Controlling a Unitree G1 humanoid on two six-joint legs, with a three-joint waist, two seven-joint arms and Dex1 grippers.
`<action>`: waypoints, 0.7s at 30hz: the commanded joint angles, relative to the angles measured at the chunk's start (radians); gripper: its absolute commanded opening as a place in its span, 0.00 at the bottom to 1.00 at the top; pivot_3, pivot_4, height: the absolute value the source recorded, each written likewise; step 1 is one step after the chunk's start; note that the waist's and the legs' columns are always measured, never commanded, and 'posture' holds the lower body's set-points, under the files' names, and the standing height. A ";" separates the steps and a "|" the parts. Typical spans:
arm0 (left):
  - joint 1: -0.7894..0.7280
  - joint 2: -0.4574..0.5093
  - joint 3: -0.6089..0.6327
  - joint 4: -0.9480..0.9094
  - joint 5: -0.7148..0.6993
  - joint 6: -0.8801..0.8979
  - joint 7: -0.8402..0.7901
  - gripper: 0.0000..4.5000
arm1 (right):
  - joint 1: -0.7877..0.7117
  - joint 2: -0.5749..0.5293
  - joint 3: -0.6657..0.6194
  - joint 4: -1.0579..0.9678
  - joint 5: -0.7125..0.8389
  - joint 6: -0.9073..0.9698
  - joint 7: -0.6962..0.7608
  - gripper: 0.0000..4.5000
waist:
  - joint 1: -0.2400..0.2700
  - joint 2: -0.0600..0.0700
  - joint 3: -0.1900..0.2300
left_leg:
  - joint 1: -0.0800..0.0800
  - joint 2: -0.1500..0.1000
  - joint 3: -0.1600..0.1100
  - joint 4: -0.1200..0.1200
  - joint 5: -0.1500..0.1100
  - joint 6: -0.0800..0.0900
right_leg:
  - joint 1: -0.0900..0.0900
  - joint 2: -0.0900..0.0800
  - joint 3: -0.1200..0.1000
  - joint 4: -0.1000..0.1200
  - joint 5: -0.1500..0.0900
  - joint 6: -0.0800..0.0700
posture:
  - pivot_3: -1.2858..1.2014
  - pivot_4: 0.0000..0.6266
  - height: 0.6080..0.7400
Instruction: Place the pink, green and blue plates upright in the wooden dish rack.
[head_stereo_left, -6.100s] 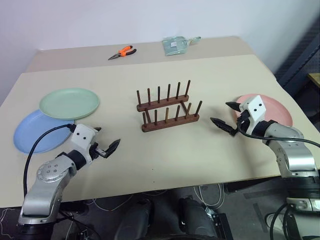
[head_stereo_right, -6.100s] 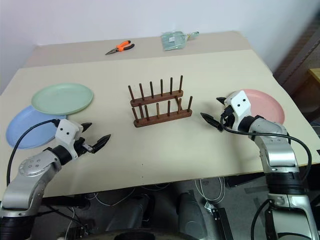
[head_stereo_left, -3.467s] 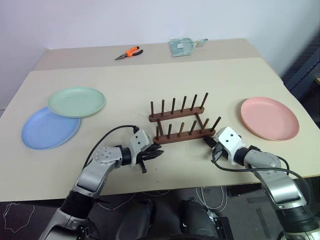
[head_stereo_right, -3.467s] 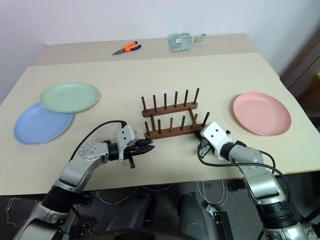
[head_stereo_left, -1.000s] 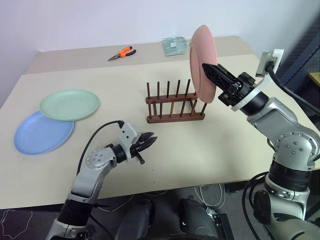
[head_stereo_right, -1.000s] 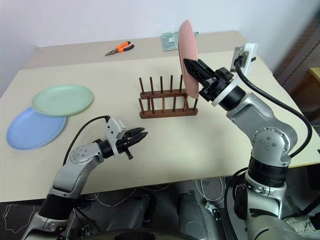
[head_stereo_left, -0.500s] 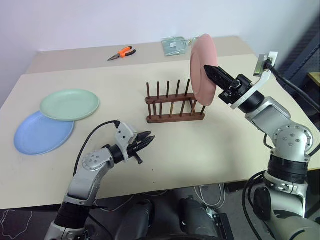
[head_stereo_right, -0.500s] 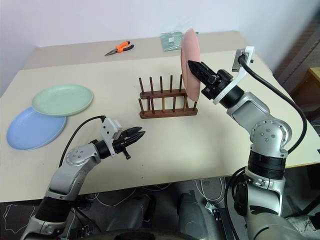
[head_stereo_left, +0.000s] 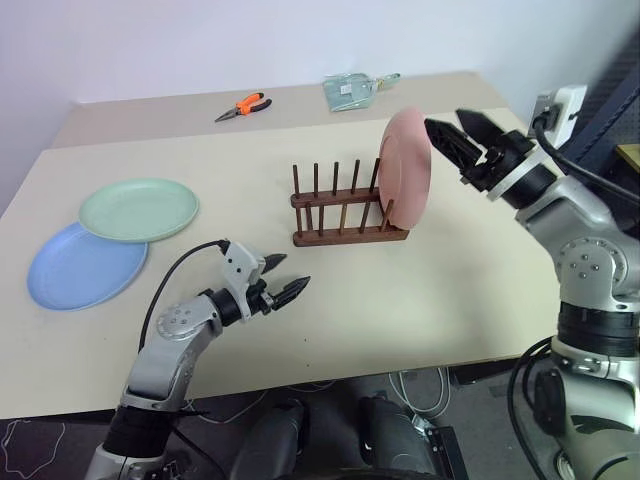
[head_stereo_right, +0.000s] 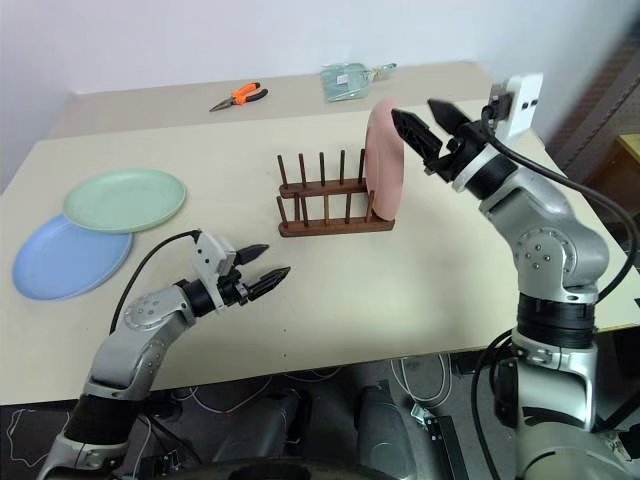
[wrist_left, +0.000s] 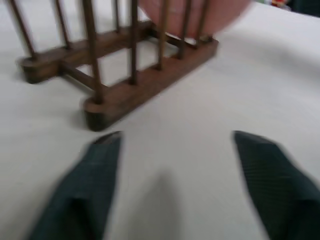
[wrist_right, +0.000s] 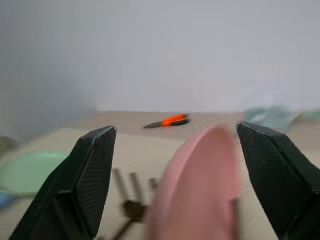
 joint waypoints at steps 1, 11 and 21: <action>-0.055 -0.016 0.114 0.005 0.004 -0.010 0.125 1.00 | -0.056 -0.058 0.044 -0.002 -0.136 -0.118 0.061 0.95 | 0.000 0.000 0.000 | 0.000 0.000 0.000 0.000 0.000 0.000 | 0.000 0.000 0.000 0.000 0.000 0.000 | 0.52 0.24 1.00; -0.296 -0.087 0.554 0.056 0.146 0.132 0.863 1.00 | -0.100 -0.014 0.419 -0.179 -0.426 -0.315 0.260 0.95 | -0.001 -0.007 0.002 | 0.000 0.001 0.000 0.000 -0.001 -0.002 | -0.001 0.001 0.000 0.000 0.000 0.001 | 0.52 0.24 1.00; -0.430 -0.135 0.817 0.119 -0.208 0.455 0.920 1.00 | -0.026 0.121 0.469 -0.187 -0.447 -0.311 0.279 0.95 | 0.021 -0.016 0.003 | 0.000 -0.001 -0.001 0.003 0.001 -0.004 | 0.001 0.001 -0.002 0.000 0.002 0.003 | 0.52 0.24 1.00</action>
